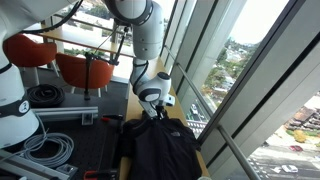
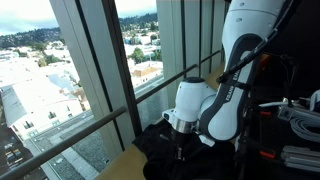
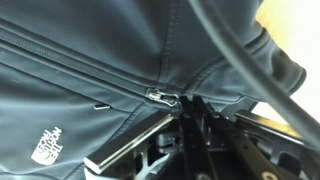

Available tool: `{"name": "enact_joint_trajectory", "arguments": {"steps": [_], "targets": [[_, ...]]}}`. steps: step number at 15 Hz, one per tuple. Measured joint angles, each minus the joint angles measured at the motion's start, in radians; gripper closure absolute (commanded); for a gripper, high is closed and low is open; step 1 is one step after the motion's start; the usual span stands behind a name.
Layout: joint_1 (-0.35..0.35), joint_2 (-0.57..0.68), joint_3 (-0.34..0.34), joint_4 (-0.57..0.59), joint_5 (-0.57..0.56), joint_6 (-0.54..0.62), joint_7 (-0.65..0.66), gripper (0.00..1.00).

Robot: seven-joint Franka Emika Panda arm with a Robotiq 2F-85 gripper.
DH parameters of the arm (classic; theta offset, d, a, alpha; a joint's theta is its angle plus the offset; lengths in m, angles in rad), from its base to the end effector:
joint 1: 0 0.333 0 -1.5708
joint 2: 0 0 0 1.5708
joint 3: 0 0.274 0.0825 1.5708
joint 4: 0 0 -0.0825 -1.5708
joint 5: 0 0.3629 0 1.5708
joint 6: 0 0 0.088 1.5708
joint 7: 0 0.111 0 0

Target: Completely zip the fleece jacket up

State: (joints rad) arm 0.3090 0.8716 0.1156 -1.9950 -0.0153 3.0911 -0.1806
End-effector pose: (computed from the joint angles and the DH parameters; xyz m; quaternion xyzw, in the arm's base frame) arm 0.5017 0.2324 0.0338 -0.9526 -0.2787 -0.1090 0.0540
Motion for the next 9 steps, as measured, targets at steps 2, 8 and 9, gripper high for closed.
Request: {"name": "enact_joint_trajectory", "arguments": {"steps": [2,8,9], "targets": [[0.015,0.000,0.000,0.004,-0.001,0.000,0.000,0.98],[0.054,0.000,0.002,0.016,-0.002,0.000,0.003,0.98],[0.059,0.000,0.002,0.019,-0.003,0.000,0.004,0.98]]}}
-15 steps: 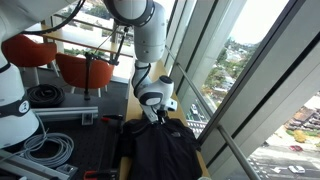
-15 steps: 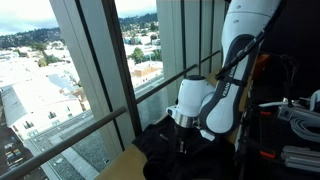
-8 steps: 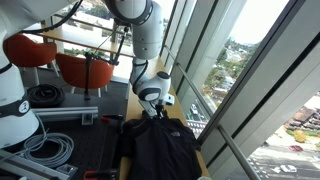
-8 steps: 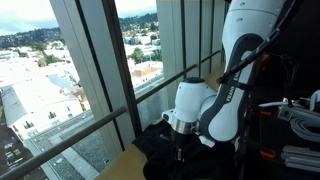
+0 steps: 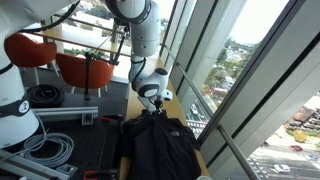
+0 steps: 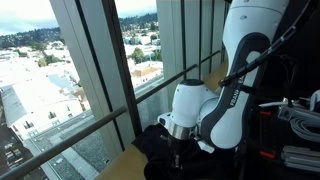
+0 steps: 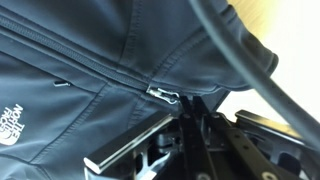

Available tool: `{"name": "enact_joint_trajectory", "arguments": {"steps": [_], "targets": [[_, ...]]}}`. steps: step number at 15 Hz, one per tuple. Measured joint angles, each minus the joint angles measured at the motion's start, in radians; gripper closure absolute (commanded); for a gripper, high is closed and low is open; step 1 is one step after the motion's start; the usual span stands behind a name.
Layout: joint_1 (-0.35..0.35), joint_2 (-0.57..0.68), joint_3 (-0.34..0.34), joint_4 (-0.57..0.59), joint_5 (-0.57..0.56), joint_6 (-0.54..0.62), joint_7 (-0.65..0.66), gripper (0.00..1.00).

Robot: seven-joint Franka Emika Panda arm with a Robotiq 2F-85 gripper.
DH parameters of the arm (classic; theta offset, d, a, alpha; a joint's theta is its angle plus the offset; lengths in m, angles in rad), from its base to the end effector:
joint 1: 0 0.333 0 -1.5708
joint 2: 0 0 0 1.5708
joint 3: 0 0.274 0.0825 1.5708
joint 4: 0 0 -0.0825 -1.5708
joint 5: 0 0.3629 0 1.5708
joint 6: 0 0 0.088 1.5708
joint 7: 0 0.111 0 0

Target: Completely zip the fleece jacket up

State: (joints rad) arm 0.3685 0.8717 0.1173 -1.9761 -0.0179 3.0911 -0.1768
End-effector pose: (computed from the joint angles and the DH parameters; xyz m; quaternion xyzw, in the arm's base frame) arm 0.4937 0.2658 0.0394 -0.9430 -0.3060 -0.1165 0.0590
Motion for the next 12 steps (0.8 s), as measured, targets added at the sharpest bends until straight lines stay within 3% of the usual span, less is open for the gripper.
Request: {"name": "enact_joint_trajectory", "arguments": {"steps": [12], "targets": [[0.041,0.000,0.001,0.016,-0.011,0.000,0.007,0.98]]}}
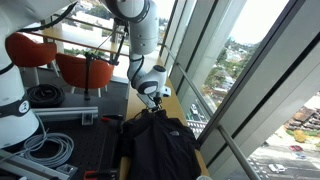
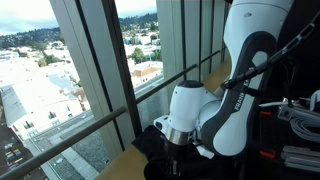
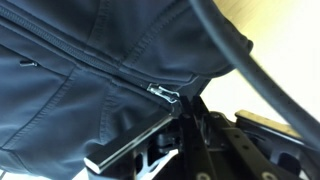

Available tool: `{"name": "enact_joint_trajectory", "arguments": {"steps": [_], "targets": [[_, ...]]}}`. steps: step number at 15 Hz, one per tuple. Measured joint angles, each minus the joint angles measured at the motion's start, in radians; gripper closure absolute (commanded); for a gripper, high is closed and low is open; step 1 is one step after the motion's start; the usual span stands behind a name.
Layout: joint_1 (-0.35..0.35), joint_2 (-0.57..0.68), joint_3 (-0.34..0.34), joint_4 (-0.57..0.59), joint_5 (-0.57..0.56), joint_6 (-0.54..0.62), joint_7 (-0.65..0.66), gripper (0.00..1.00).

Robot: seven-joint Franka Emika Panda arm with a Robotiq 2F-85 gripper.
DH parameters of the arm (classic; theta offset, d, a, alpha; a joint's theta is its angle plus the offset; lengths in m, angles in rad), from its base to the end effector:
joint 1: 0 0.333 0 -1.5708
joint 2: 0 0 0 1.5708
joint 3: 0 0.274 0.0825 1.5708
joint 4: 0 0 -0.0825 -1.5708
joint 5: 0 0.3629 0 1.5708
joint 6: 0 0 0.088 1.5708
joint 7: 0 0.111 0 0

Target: Completely zip the fleece jacket up

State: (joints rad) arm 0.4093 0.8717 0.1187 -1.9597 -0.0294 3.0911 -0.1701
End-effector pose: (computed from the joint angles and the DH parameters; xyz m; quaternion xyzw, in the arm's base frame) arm 0.4877 0.2900 0.0445 -0.9348 -0.3271 -0.1234 0.0625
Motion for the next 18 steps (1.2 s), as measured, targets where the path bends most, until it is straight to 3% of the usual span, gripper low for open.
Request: {"name": "enact_joint_trajectory", "arguments": {"steps": [1,2,4,12,18], "targets": [[0.000,0.000,0.000,0.000,-0.003,0.000,0.000,0.98],[0.000,0.000,0.000,0.001,-0.005,0.000,0.000,0.68],[0.000,0.000,0.000,0.001,-0.006,0.000,0.002,0.60],[-0.035,-0.015,0.050,-0.010,-0.006,0.001,0.016,0.02],[-0.212,-0.098,0.101,-0.139,-0.006,0.014,0.003,0.00]]}}
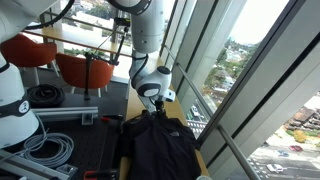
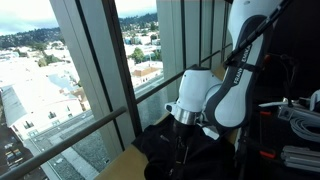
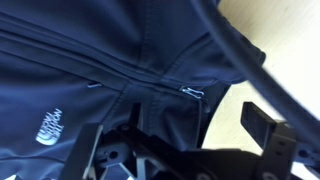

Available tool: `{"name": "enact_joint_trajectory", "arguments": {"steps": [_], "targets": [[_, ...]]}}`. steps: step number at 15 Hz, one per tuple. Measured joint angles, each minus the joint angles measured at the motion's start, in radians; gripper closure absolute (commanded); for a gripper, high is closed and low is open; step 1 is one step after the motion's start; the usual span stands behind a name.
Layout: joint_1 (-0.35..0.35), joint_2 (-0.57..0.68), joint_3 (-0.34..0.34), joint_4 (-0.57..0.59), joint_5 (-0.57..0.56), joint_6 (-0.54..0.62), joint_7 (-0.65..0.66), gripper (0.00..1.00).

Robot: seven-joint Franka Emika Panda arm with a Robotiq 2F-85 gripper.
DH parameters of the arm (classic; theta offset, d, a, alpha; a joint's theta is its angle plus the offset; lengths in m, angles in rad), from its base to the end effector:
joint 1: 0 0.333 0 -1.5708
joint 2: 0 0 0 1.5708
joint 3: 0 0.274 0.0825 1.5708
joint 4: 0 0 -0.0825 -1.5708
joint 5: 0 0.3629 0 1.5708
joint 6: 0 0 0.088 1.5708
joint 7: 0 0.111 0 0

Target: Completely zip the fleece jacket up

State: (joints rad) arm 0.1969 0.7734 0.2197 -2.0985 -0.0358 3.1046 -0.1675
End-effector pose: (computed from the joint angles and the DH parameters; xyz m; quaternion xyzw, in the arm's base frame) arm 0.4920 0.2297 0.0661 -0.9539 -0.2638 -0.1157 0.0842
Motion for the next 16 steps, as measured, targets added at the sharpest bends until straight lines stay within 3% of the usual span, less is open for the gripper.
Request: {"name": "enact_joint_trajectory", "arguments": {"steps": [4,9,16], "targets": [[-0.127,-0.076,0.018,-0.103,0.000,0.006,-0.020,0.00],[-0.223,-0.184,0.009,-0.199,0.000,-0.009,-0.020,0.00],[-0.364,-0.354,0.064,-0.266,0.019,-0.156,-0.065,0.00]]}}
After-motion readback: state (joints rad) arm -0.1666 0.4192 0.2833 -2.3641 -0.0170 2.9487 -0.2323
